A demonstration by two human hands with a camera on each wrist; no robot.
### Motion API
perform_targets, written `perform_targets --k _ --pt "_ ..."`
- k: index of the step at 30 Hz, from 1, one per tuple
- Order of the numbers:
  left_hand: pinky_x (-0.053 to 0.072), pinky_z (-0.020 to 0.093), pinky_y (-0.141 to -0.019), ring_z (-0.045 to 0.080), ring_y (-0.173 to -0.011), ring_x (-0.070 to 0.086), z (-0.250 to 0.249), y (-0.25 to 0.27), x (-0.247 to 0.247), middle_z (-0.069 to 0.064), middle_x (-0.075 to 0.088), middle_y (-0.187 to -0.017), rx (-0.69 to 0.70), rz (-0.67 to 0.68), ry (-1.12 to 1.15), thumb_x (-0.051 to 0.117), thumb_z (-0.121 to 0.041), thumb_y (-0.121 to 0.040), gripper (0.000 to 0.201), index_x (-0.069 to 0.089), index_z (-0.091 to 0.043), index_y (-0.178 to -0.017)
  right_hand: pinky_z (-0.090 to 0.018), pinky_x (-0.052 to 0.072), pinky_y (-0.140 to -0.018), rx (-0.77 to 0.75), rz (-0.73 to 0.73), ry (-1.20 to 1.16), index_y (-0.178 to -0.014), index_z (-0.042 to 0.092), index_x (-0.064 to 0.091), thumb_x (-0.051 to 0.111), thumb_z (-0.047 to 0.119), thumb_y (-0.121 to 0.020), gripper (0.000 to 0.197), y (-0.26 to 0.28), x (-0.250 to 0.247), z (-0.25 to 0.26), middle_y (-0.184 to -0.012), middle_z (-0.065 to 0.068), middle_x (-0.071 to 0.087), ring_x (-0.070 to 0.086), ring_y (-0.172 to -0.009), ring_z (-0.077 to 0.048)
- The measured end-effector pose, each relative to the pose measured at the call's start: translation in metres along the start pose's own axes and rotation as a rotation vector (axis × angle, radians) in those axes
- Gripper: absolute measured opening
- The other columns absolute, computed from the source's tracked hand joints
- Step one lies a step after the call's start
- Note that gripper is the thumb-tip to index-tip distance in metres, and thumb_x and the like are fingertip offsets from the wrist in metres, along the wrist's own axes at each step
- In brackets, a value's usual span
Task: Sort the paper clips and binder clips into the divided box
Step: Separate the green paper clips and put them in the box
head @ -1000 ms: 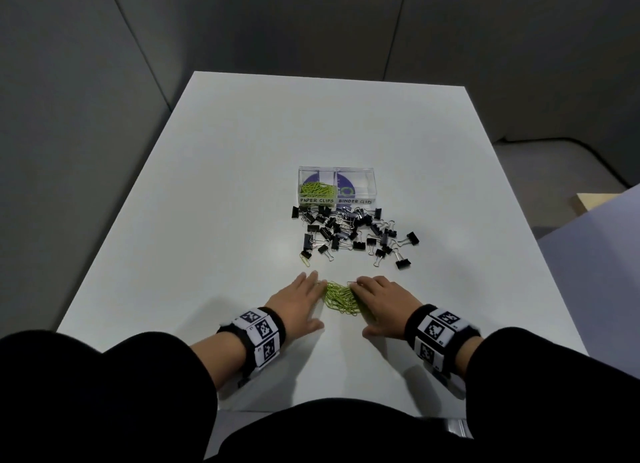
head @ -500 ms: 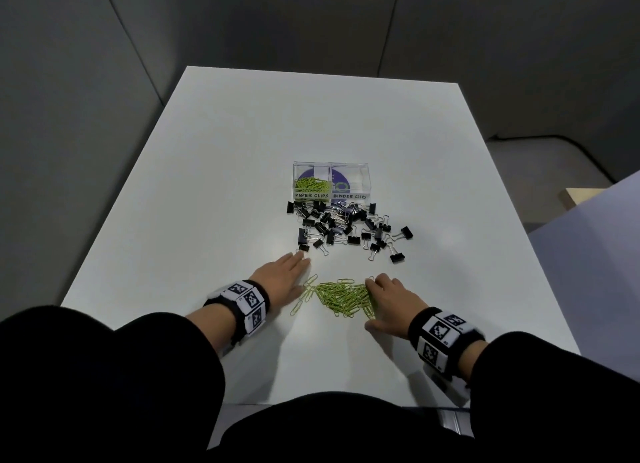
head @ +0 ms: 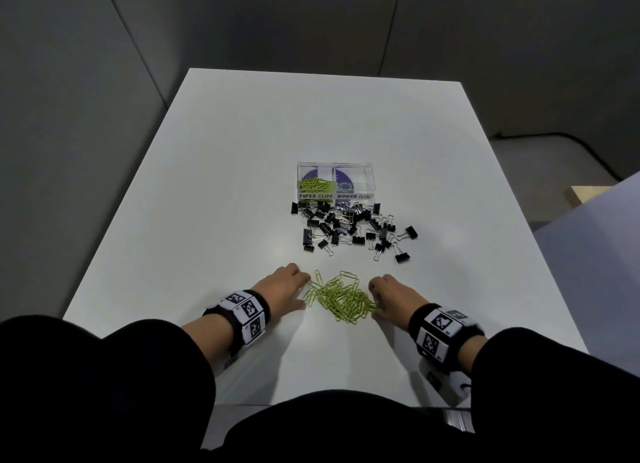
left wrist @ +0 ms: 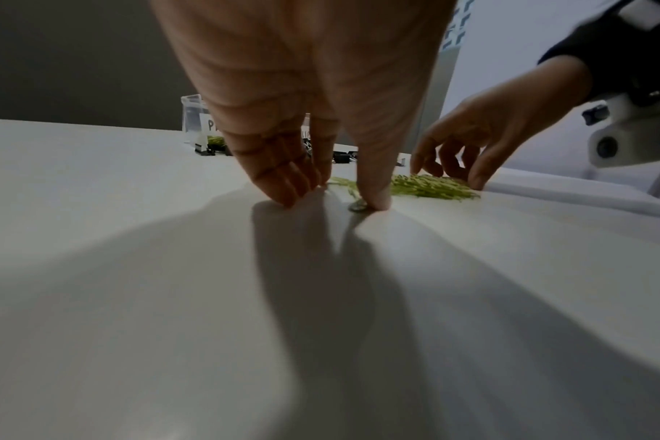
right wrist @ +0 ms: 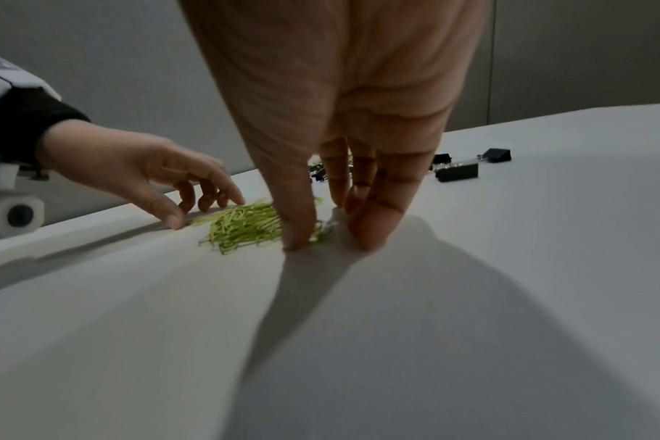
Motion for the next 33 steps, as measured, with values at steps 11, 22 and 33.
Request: perform_targets --k 11,22,33 --pt "0.045 0.035 -0.097 0.023 -0.117 0.050 -0.018 -0.012 -0.008 0.007 0.043 -0.133 0.042 -0.058 0.055 0.060 -0.033 -0.088 0.052 0.042 -0.015 -0.133 -0.036 0.049 -0.086 -0.034 -0.009 -0.017 -0.138 0.015 0.029 0.065 0.033 -0.081 0.070 -0.003 -0.007 0.013 -0.132 -0.008 0.039 0.052 -0.109 -0.026" --pt "0.041 0.039 -0.103 0.026 -0.125 0.035 -0.041 -0.023 0.012 0.010 0.032 -0.139 0.061 -0.064 -0.029 0.072 -0.046 -0.072 0.087 0.031 -0.011 -0.139 -0.044 0.048 -0.093 0.012 -0.004 -0.010 -0.142 0.022 0.022 0.080 0.047 -0.061 0.103 -0.019 0.005 0.025 -0.133 -0.010 0.032 0.043 -0.118 -0.030" --pt "0.041 0.038 -0.095 0.031 -0.116 0.043 -0.049 -0.033 0.009 0.015 0.043 -0.127 0.076 -0.064 0.006 0.058 -0.021 -0.088 0.038 0.051 -0.005 -0.122 -0.039 0.045 -0.084 -0.009 -0.029 -0.049 -0.119 0.011 0.045 0.067 0.027 -0.081 0.047 -0.024 0.004 0.022 -0.122 -0.015 0.041 0.052 -0.102 -0.033"
Point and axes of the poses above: each hand's wrist, its own y-axis away from the middle knuckle, its own x-axis out of the palm, z = x × y, the point moved 3 cm from there along -y, towards the middle knuckle
